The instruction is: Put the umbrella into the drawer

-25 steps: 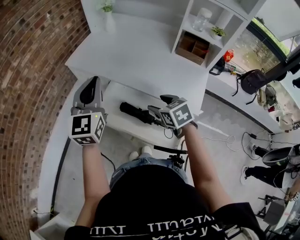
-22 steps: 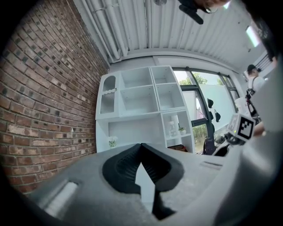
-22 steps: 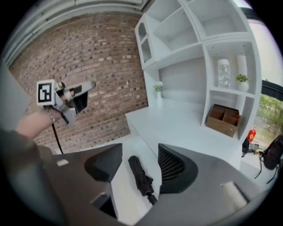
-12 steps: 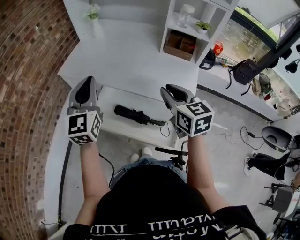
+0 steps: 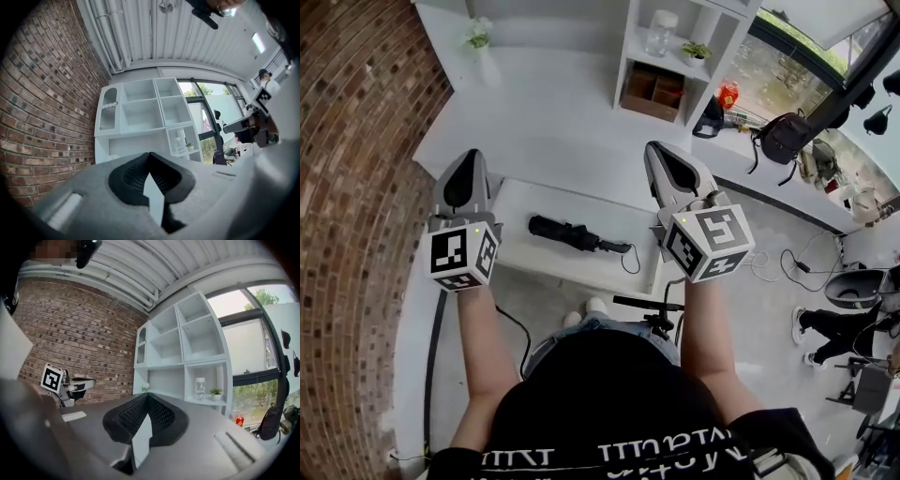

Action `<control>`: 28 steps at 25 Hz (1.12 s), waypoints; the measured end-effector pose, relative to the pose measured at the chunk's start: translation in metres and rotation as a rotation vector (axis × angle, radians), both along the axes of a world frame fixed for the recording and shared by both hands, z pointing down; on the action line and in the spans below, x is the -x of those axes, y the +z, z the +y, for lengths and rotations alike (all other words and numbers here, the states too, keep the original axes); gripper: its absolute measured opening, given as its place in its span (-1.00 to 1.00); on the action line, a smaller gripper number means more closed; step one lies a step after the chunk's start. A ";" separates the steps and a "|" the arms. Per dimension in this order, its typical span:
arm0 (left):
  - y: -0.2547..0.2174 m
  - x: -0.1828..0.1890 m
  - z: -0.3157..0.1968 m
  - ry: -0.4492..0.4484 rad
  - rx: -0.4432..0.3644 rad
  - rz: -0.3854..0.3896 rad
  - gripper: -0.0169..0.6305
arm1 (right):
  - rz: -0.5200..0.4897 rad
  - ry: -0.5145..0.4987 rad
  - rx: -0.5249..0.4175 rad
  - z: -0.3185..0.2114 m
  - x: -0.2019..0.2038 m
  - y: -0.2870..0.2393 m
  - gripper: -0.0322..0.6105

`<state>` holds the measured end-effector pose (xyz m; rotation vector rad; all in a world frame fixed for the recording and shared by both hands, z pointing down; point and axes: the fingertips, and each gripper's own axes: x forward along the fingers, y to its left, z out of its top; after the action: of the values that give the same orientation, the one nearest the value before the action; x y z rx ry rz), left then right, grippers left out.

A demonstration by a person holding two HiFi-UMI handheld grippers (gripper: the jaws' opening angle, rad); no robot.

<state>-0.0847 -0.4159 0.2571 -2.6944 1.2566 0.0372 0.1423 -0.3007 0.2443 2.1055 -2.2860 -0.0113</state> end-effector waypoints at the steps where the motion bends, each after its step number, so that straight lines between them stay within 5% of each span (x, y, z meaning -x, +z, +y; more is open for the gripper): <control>1: -0.003 0.000 0.000 0.002 -0.005 0.003 -0.94 | 0.007 0.008 -0.022 0.001 -0.001 -0.007 -0.87; 10: -0.025 -0.002 0.002 0.022 -0.059 0.028 -0.94 | 0.117 0.087 -0.149 0.013 -0.008 -0.052 -0.87; 28: -0.035 0.006 -0.003 0.011 -0.090 0.038 -0.95 | 0.145 0.112 -0.163 0.011 -0.011 -0.052 -0.87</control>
<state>-0.0906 -0.4192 0.2223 -2.6359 1.2201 0.1436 0.1530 -0.2899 0.1922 2.2233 -2.1493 -0.3473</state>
